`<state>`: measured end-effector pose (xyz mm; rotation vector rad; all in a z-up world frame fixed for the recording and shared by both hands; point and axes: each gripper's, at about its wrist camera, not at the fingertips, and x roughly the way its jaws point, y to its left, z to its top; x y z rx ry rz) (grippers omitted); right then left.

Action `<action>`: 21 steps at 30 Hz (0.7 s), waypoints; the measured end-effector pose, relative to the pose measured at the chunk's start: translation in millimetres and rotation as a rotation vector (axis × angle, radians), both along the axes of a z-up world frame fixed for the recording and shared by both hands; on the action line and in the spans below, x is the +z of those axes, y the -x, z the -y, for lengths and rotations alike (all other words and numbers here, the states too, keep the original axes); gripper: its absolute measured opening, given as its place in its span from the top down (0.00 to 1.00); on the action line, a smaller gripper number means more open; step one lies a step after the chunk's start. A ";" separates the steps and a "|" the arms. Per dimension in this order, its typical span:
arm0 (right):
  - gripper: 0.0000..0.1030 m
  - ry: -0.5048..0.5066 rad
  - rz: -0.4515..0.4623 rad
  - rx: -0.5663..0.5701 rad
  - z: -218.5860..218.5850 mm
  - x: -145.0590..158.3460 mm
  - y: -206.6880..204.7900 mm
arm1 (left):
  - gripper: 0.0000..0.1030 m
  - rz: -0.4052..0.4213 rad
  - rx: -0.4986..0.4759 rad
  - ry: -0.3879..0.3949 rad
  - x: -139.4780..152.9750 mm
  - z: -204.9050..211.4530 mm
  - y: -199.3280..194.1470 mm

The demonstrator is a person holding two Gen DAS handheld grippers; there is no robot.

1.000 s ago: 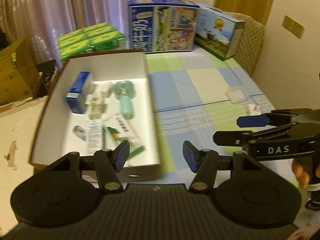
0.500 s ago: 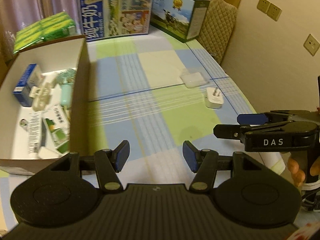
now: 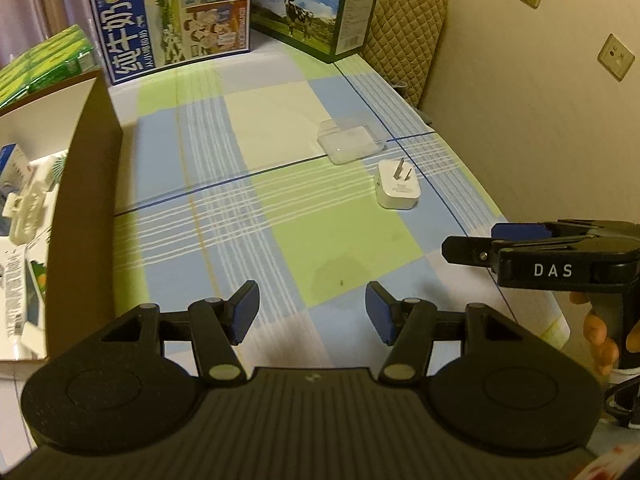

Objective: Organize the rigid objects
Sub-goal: 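Grasp the white plug charger with the right gripper while the left grasps the clear plastic case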

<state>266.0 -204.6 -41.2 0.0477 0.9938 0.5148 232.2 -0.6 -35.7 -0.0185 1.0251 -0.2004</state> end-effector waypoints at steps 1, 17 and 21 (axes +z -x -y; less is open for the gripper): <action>0.31 0.006 0.004 -0.020 2.5 -2.9 -3.0 | 0.47 0.002 -0.003 0.000 -2.1 1.9 -2.9; 0.31 0.047 0.039 -0.066 -14.0 -45.5 -57.1 | 0.47 0.021 -0.025 -0.022 -49.5 16.0 -66.5; 0.31 0.073 0.044 -0.065 -25.1 -58.0 -72.2 | 0.47 0.016 -0.017 -0.023 -59.1 13.5 -82.6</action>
